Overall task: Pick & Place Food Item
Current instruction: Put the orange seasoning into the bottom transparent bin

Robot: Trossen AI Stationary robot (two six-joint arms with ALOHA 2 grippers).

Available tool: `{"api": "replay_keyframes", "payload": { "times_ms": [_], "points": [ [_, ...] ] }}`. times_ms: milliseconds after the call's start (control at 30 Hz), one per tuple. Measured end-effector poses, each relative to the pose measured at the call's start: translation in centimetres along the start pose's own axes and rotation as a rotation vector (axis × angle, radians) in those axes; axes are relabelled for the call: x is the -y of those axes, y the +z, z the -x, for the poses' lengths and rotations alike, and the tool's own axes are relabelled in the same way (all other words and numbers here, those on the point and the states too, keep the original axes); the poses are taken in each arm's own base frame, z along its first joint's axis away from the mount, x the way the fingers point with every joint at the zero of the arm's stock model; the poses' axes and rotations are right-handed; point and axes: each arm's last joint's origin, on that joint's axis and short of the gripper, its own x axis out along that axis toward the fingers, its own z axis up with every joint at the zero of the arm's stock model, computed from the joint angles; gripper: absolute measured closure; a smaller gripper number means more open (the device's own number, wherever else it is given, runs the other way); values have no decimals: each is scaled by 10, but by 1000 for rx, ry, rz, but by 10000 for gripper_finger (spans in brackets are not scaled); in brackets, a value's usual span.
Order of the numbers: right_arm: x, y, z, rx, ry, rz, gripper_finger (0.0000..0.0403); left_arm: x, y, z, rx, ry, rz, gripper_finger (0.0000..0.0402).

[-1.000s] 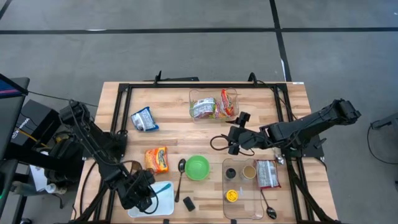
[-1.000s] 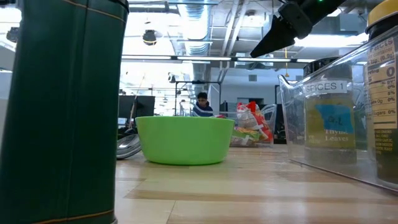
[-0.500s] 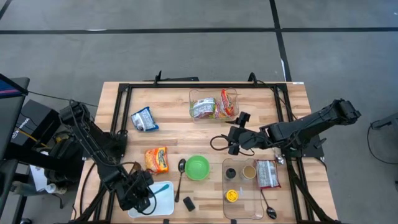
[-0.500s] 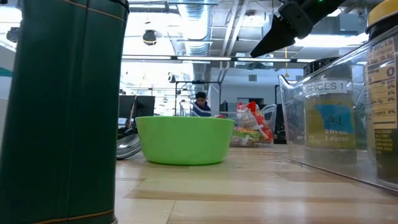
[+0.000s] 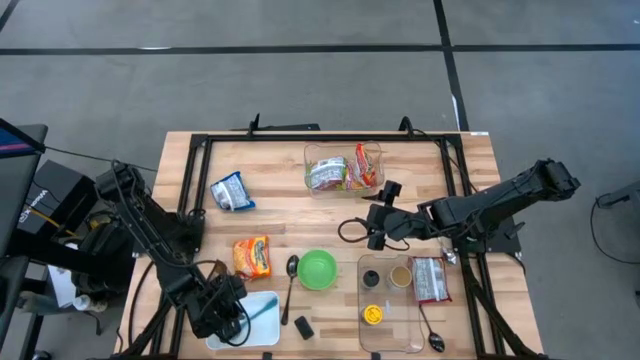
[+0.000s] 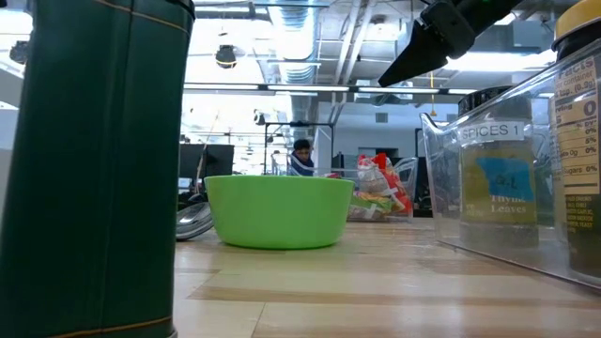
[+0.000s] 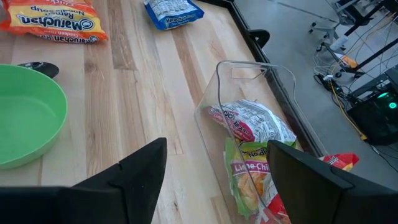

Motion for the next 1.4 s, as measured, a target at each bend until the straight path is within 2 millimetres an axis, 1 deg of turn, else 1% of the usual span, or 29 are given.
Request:
{"api": "replay_keyframes", "payload": {
  "times_ms": [100, 200, 300, 433, 533, 733, 867, 967, 1033, 1133, 1400],
  "points": [
    [0, 0, 0, 0, 0, 0, 133, 1, 2, 1, 4, -10, 8, 328],
    [0, 0, 0, 0, 0, 0, 133, 5, 8, 7, 21, -79, 40, 334],
    [0, 0, 0, 0, 0, 0, 133, 11, 16, 18, 88, -159, 38, 346],
    [0, 0, 0, 0, 0, 0, 133, 15, 25, 37, 221, -238, -38, 363],
    [0, 0, 0, 0, 0, 0, 133, 15, 31, 53, 332, -258, -101, 376],
    [0, 0, 0, 0, 0, 0, 133, 9, 42, 81, 550, -223, -216, 400],
    [0, 0, 0, 0, 0, 0, 133, 1, 47, 92, 668, -145, -247, 401],
    [0, 0, 0, 0, 0, 0, 133, -5, 48, 95, 718, -74, -258, 401],
    [0, 0, 0, 0, 0, 0, 133, -9, 48, 95, 719, -39, -261, 401],
    [0, 0, 0, 0, 0, 0, 133, -17, 46, 92, 685, 2, -217, 401],
    [0, 0, 0, 0, 0, 0, 133, -46, 36, 86, 430, 111, 64, 401]
  ]
}}
